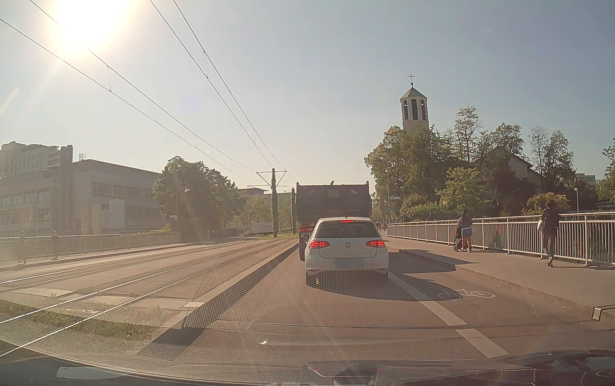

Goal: Follow the waypoints while adhering to traffic rules and regulations

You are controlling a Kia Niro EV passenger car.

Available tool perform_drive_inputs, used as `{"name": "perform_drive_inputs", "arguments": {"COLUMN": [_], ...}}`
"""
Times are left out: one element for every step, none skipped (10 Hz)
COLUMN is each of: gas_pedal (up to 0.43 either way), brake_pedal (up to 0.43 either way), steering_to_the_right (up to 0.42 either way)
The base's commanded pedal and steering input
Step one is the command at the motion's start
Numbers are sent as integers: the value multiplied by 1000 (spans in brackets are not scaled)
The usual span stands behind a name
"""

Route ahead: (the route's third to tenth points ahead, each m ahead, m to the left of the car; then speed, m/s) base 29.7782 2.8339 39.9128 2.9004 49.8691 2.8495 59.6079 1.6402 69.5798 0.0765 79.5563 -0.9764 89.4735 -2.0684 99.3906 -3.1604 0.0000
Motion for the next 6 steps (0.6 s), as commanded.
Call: {"name": "perform_drive_inputs", "arguments": {"gas_pedal": [0, 0, 0, 0, 0, 0], "brake_pedal": [201, 201, 201, 201, 201, 201], "steering_to_the_right": [-24, -23, -22, -22, -22, -23]}}
